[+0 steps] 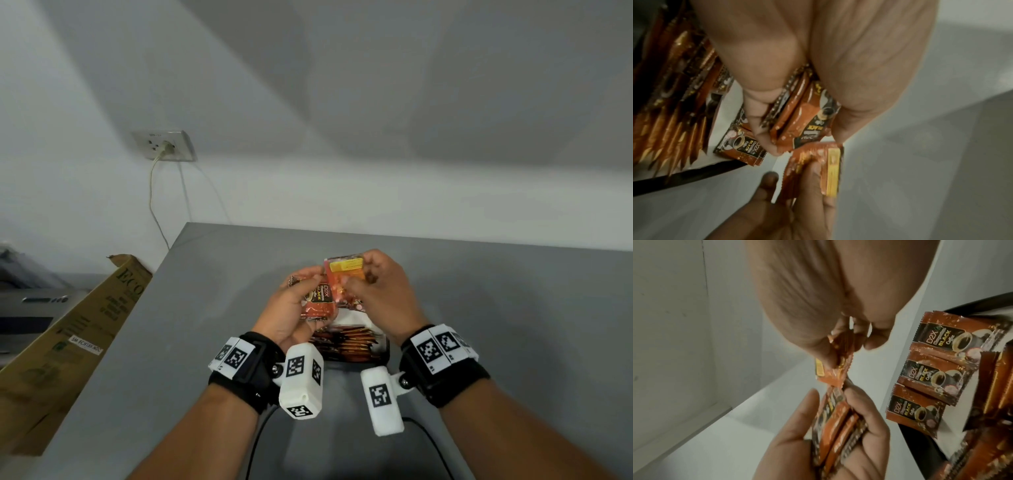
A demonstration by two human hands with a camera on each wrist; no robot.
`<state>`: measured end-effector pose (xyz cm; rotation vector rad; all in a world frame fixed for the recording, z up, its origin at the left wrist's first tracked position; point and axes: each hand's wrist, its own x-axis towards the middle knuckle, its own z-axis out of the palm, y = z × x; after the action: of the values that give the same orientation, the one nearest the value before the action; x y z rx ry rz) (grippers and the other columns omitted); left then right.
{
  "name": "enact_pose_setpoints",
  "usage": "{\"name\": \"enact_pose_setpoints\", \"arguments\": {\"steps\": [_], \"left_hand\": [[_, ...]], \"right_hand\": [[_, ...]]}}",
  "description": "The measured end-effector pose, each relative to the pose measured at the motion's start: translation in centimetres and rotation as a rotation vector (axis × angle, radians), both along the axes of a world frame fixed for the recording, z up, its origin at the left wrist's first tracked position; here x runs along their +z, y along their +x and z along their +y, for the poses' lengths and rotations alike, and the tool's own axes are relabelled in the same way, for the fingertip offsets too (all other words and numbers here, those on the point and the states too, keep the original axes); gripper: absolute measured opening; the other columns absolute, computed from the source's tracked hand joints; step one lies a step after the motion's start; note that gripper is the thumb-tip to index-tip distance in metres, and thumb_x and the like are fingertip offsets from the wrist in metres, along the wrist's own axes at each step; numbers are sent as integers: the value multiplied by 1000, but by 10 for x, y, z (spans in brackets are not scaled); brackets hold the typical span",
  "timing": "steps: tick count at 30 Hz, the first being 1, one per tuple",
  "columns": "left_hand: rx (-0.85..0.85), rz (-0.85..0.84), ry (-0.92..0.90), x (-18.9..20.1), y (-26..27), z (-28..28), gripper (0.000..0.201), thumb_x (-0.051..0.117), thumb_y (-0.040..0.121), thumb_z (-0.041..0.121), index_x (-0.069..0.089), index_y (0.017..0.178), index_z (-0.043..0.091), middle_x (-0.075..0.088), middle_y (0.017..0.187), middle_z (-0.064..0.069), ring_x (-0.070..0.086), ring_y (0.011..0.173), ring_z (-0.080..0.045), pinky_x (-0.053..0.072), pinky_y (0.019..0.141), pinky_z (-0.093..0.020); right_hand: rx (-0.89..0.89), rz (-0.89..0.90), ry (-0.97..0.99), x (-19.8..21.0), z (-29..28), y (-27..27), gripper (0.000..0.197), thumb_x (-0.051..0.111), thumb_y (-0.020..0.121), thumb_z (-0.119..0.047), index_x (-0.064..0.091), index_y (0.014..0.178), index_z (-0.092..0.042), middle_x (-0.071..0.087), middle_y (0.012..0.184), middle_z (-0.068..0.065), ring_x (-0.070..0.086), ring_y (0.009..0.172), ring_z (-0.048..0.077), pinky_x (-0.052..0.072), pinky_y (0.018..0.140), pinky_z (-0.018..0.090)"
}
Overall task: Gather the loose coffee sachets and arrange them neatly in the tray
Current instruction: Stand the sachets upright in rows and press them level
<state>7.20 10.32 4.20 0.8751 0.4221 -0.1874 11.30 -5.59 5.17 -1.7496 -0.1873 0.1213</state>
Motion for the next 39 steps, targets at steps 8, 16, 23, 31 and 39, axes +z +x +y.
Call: {"name": "enact_pose_setpoints", "arguments": {"steps": [8,16,23,31,39], "left_hand": [[21,-20,25,2,-5,-4,25,62,84,-1,63,107,10,68,95,-17,67,75,-27,56,63,-35],[119,-65,163,0,-9,-14,31,61,86,-8,63,107,15,72,92,-9,71,72,-24,55,58,-33],[295,-86,32,3,-11,-14,39,48,82,-22,57,108,6,69,97,-16,70,72,-26,56,53,-33],[281,-136,74,3,-13,-24,49,48,77,-28,56,109,8,67,91,-13,68,70,-22,55,55,-32],[273,-93,44,1,-14,-14,39,47,83,-24,59,105,6,72,93,-14,72,77,-25,59,63,-36]], "right_hand": [[104,-73,-72,-4,-4,-21,40,76,78,8,77,78,-32,66,124,-10,64,108,6,48,90,13],[94,173,160,1,0,-31,41,74,85,5,61,120,-14,75,93,1,71,71,9,54,56,21],[-73,411,355,-2,-8,-22,19,63,92,7,57,103,-6,71,95,13,68,79,21,51,56,28],[55,518,266,0,10,-31,18,56,98,-5,69,109,-13,78,101,10,72,96,30,57,85,44],[-39,504,364,7,-10,-17,15,50,100,-1,61,107,-9,70,90,12,60,70,18,43,60,29]]}}
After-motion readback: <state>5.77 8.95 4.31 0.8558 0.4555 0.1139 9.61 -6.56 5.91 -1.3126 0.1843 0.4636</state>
